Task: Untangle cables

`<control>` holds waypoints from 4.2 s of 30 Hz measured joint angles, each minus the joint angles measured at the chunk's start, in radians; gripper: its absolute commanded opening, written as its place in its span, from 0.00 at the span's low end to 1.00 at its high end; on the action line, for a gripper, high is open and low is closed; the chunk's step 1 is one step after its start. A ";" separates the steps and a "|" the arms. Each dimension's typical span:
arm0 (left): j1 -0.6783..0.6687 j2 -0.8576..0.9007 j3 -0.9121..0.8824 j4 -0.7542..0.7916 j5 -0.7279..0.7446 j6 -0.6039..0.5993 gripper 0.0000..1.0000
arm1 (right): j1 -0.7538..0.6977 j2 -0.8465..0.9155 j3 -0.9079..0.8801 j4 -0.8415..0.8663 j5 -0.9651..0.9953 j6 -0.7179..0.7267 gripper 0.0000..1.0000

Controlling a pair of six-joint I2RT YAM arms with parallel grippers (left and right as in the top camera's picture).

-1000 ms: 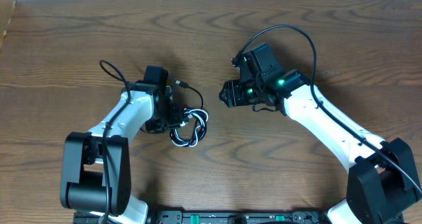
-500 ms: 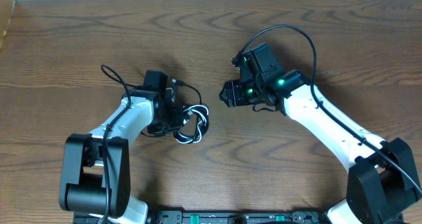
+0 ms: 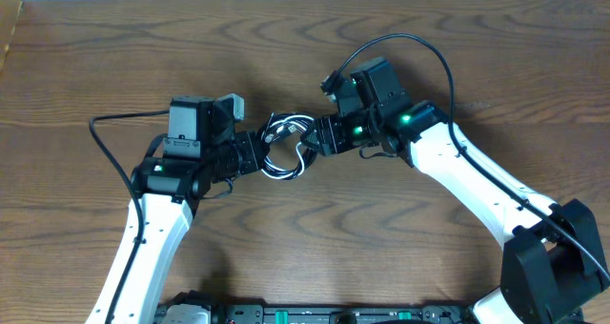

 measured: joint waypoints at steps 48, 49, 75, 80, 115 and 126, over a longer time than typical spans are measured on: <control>0.000 -0.004 0.000 -0.049 -0.183 -0.109 0.07 | 0.237 -0.033 0.002 0.044 0.301 0.119 0.31; 0.000 -0.004 0.000 -0.055 -0.183 -0.111 0.07 | 0.243 -0.016 0.002 0.054 0.305 0.119 0.29; -0.002 -0.003 0.000 -0.059 -0.293 -0.132 0.07 | 0.153 -0.074 0.015 -0.303 0.718 0.198 0.01; -0.002 -0.003 0.000 -0.057 -0.307 -0.132 0.07 | 0.120 -0.093 0.015 -0.348 0.764 0.195 0.15; -0.002 0.169 0.000 -0.152 0.293 0.214 0.08 | -0.013 -0.093 0.014 -0.243 0.036 -0.499 0.26; -0.002 0.212 0.000 -0.107 0.353 0.217 0.08 | -0.083 -0.080 -0.011 -0.306 -0.022 -0.572 0.41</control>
